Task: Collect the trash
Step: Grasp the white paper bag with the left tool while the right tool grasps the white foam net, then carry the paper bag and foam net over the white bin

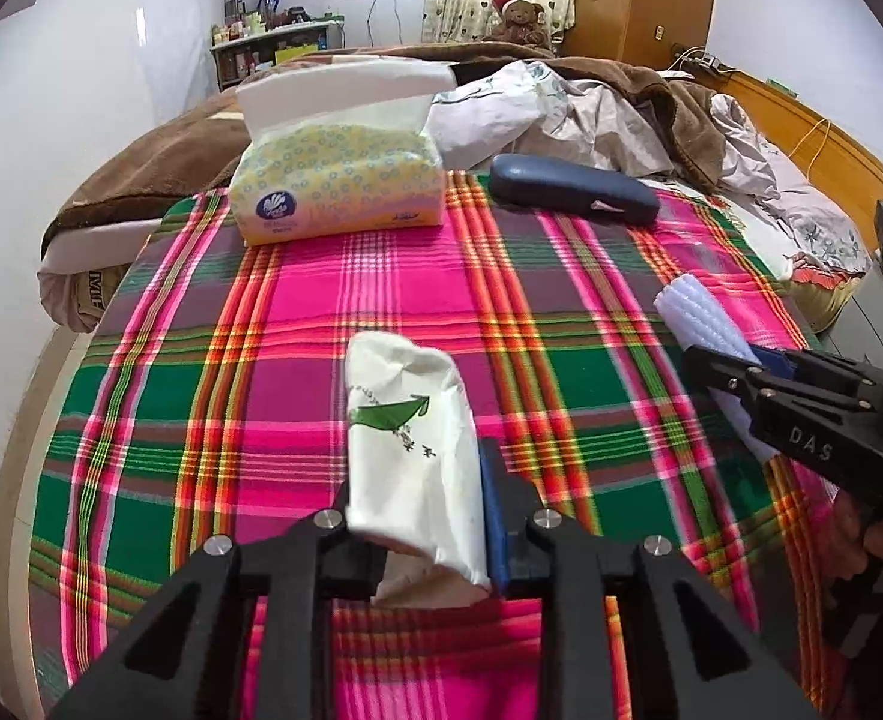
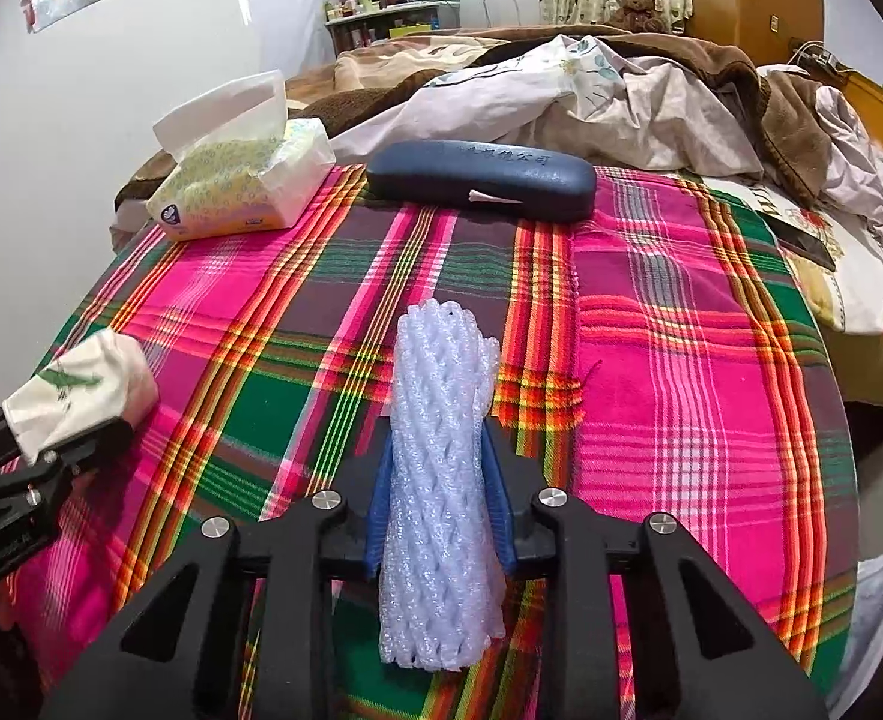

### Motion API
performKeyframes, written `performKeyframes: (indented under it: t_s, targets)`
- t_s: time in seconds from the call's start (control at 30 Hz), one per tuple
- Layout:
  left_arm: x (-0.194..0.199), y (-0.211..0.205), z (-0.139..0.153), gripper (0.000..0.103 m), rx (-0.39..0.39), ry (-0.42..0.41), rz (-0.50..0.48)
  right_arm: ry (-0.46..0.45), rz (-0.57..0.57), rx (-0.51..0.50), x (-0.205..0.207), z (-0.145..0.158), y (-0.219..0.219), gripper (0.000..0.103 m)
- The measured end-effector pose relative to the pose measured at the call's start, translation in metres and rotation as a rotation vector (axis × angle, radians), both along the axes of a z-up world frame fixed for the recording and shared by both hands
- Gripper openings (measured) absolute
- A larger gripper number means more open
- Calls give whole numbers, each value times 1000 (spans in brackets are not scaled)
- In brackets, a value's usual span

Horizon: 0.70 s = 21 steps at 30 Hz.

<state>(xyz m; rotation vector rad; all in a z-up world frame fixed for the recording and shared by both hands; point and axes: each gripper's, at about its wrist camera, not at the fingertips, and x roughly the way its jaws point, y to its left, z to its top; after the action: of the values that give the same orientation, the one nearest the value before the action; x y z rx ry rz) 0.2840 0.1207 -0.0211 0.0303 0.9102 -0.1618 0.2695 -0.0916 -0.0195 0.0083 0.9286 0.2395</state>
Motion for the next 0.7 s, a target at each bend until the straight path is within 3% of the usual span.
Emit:
performKeyframes:
  t_s: [0.7]
  targets:
    - [-47,-47,29,25,-25,-72,-12,-77,-57,102,-41,27,-38,27]
